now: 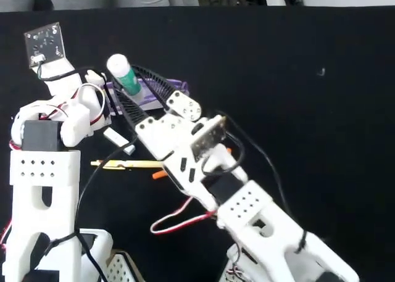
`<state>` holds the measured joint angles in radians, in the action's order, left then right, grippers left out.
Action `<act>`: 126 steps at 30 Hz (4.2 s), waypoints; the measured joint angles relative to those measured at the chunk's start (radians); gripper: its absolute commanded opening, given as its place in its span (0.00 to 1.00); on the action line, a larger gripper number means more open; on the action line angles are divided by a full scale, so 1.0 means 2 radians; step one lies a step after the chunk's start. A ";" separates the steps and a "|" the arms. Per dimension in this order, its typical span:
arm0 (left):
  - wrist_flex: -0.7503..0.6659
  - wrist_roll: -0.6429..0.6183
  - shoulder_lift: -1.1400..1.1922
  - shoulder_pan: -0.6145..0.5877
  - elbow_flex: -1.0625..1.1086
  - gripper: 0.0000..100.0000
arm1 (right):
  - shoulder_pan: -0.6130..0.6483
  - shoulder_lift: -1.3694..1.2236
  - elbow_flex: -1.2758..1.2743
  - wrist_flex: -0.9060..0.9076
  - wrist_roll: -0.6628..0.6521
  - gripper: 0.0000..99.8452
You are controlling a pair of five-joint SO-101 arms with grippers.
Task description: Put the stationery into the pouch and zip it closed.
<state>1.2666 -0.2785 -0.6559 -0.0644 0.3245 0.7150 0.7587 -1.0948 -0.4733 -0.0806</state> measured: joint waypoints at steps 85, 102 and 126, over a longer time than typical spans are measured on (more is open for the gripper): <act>-0.002 -0.002 0.008 -0.339 -0.023 0.03 | 0.055 -0.415 0.244 0.585 -0.319 0.21; -0.002 -0.002 0.008 -0.338 -0.023 0.03 | 0.007 -0.522 0.417 0.697 -0.327 0.01; 0.060 -0.020 0.012 -0.093 -0.101 0.03 | -0.160 -0.221 0.417 0.674 -0.311 0.01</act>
<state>1.3863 -0.3184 -0.6329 -0.2501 0.1235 0.3943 0.3168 -0.2601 0.8753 -0.7035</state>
